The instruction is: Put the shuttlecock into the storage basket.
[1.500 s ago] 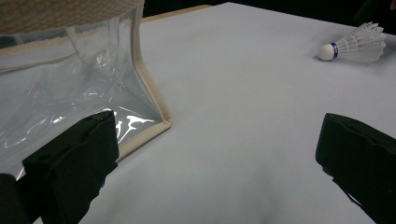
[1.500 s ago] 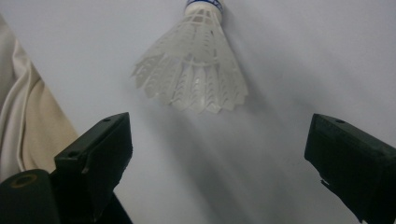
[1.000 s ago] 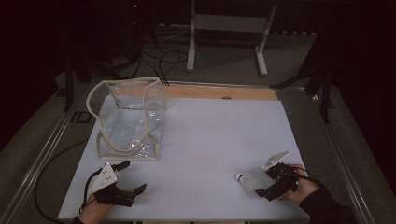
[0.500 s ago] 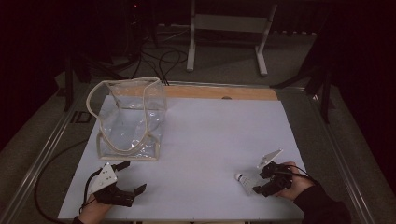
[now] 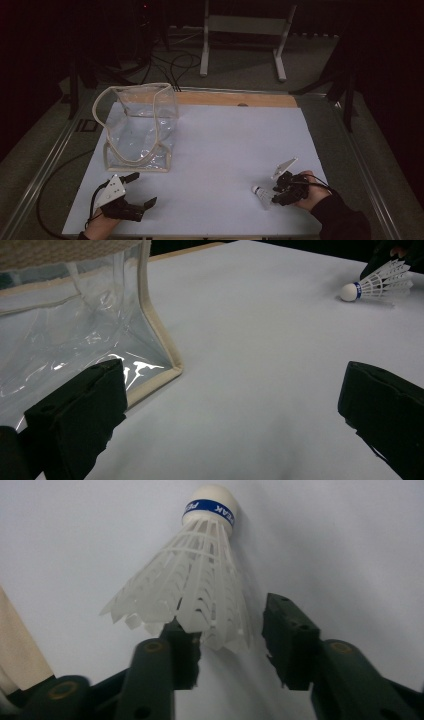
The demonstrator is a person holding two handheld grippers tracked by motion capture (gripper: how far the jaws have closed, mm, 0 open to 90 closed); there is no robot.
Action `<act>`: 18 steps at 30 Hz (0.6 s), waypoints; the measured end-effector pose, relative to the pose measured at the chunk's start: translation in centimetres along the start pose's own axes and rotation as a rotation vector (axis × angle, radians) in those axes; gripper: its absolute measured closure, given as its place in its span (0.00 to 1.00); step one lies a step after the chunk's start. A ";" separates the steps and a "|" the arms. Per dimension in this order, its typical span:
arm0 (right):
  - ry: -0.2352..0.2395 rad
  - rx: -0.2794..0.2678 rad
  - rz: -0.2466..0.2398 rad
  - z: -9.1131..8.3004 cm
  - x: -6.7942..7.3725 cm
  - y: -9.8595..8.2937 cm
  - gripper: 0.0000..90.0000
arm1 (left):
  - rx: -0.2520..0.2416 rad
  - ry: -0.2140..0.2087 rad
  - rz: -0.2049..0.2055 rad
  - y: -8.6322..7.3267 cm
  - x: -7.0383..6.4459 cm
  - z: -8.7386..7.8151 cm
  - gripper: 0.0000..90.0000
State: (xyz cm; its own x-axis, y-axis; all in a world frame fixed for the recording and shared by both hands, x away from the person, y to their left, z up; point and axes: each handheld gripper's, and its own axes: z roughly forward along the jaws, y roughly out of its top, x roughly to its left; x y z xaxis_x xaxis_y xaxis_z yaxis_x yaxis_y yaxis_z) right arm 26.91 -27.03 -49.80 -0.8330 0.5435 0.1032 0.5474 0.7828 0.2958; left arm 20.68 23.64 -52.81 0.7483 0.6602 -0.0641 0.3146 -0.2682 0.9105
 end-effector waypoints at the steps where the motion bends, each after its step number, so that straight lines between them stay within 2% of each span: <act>1: 0.009 0.005 -0.002 0.1 0.0 0.1 0.70 | 0.000 0.000 0.000 0.0 0.0 0.0 0.01; 2: 0.010 0.009 -0.015 0.1 -0.1 0.2 0.74 | 0.000 0.000 0.000 0.0 0.0 0.0 0.01; 3: 0.025 0.012 -0.051 0.2 -0.2 0.4 0.78 | 0.000 0.001 0.000 0.0 0.0 0.0 0.01; 5: 0.025 0.015 -0.064 0.2 -0.3 0.4 0.82 | 0.000 0.000 -0.001 0.0 0.0 0.0 0.01; 6: 0.021 0.030 -0.093 0.3 -0.3 0.6 0.85 | 0.001 0.000 -0.001 0.0 0.0 0.0 0.01; 7: 0.021 0.030 -0.093 0.3 -0.3 0.6 0.85 | 0.001 -0.001 -0.002 0.0 0.0 0.0 0.01; 8: 0.019 0.035 -0.116 0.4 -0.4 0.7 0.92 | 0.001 0.001 -0.002 0.0 0.0 0.0 0.01; 11: 0.012 0.046 -0.141 0.4 -0.4 0.8 0.99 | 0.001 0.000 -0.003 0.0 0.0 0.0 0.01; 14: 0.012 0.052 -0.159 0.4 -0.3 0.9 1.00 | 0.002 0.001 -0.003 0.0 0.0 0.0 0.01; 15: 0.018 0.050 -0.188 0.4 -0.3 1.0 1.00 | 0.004 0.001 -0.001 0.0 0.0 0.0 0.01; 17: 0.021 0.045 -0.192 0.4 -0.3 1.0 1.00 | 0.005 -0.001 -0.002 0.0 0.0 0.0 0.01; 18: 0.043 0.053 -0.181 0.3 -0.3 1.1 1.00 | 0.006 0.002 -0.001 0.0 0.0 0.0 0.01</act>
State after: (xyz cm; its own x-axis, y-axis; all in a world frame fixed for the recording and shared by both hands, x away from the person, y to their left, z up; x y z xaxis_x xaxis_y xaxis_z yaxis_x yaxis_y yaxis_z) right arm 27.77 -26.20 -49.75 -0.9202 0.3800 0.0941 0.3911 0.8818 0.2634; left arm 20.70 23.64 -52.86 0.7468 0.6620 -0.0639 0.3190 -0.2722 0.9078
